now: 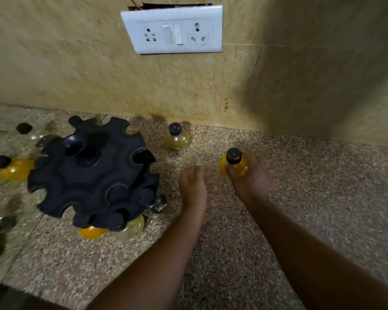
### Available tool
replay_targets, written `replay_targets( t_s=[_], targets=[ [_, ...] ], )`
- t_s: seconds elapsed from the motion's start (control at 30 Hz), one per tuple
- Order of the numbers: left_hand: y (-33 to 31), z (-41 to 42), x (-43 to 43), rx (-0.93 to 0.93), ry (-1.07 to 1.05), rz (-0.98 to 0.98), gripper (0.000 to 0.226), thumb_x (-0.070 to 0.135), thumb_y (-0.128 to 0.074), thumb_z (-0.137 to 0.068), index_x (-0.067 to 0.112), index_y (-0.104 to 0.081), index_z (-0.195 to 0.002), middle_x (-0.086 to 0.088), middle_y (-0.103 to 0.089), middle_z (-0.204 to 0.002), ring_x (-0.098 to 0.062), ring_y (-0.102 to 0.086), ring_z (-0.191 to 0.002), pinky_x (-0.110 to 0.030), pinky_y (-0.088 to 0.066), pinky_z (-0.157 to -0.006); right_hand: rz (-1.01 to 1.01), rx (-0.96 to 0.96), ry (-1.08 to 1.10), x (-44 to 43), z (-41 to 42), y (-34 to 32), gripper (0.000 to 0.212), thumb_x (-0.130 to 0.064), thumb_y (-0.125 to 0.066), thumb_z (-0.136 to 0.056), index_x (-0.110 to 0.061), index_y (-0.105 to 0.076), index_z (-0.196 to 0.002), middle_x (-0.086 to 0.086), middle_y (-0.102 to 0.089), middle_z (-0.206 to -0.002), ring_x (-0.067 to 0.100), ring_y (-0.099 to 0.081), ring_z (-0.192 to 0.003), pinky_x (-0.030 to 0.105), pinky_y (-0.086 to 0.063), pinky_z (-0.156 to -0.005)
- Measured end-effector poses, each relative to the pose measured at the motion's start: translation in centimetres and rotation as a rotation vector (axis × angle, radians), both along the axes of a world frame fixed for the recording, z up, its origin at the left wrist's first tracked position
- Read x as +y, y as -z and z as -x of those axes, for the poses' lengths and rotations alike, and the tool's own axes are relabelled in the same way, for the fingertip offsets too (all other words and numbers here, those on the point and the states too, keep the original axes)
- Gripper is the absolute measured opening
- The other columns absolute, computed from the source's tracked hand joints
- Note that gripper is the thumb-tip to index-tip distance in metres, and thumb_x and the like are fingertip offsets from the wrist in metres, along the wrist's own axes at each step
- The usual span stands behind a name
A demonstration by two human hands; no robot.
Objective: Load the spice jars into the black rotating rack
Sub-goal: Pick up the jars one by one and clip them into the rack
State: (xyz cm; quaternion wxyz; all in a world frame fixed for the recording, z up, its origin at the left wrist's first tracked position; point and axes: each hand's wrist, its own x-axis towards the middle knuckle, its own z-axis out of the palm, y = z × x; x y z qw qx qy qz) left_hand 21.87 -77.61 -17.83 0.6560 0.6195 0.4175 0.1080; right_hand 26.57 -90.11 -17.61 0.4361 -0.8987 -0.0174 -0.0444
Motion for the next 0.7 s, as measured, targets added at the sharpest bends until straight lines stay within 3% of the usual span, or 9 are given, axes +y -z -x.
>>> replay_targets(
  t_s=[0.2,0.3,0.37,0.5,0.7],
  targets=[
    [-2.3,4.1,2.5,-0.042,-0.469,0.310,0.052,0.059,-0.047,-0.099,0.018,-0.064,-0.127,0.007,-0.058,-0.103,-0.016,-0.057,-0.085,-0.035,-0.043,-0.081,0.039,0.009,-0.313,4.4,3.3,-1.6,0.057,-0.043,-0.074,-0.082,-0.033,-0.057,-0.136,-0.002,-0.060,-0.131,0.022,-0.059,-0.116,0.035,-0.048,-0.090],
    [-2.9,5.5,3.2,-0.063,-0.587,0.447,0.043,0.060,-0.054,-0.094,0.019,-0.063,-0.090,-0.002,-0.067,-0.101,-0.026,-0.066,-0.090,-0.044,-0.055,-0.086,0.079,0.017,-0.446,6.2,4.8,-1.9,0.059,-0.049,-0.071,-0.083,-0.034,-0.055,-0.137,-0.004,-0.058,-0.134,0.021,-0.057,-0.119,0.038,-0.048,-0.093],
    [-2.6,6.7,4.1,-0.079,-0.663,0.475,0.037,0.056,-0.060,-0.093,0.022,-0.060,-0.077,-0.012,-0.072,-0.102,-0.034,-0.069,-0.095,-0.051,-0.057,-0.090,0.094,0.018,-0.531,7.6,6.1,-2.0,0.058,-0.051,-0.068,-0.082,-0.037,-0.053,-0.136,-0.005,-0.056,-0.134,0.021,-0.057,-0.120,0.042,-0.050,-0.094],
    [-2.3,9.5,5.2,-0.161,-0.670,0.556,0.035,0.040,-0.061,-0.098,0.011,-0.070,-0.079,-0.020,-0.075,-0.098,-0.036,-0.072,-0.091,-0.054,-0.058,-0.089,0.106,-0.004,-0.648,9.2,8.4,-2.0,0.054,-0.050,-0.069,-0.081,-0.040,-0.052,-0.132,-0.009,-0.052,-0.132,0.022,-0.058,-0.118,0.042,-0.052,-0.090],
    [-2.3,13.5,7.3,-0.213,-0.623,0.570,0.029,0.028,-0.067,-0.096,0.002,-0.073,-0.105,-0.017,-0.076,-0.102,-0.032,-0.073,-0.094,-0.045,-0.061,-0.083,0.147,-0.039,-0.693,10.9,10.8,-2.1,0.055,-0.049,-0.075,-0.082,-0.037,-0.056,-0.132,-0.009,-0.032,-0.154,0.022,-0.053,-0.127,0.039,-0.052,-0.095]
  ],
)
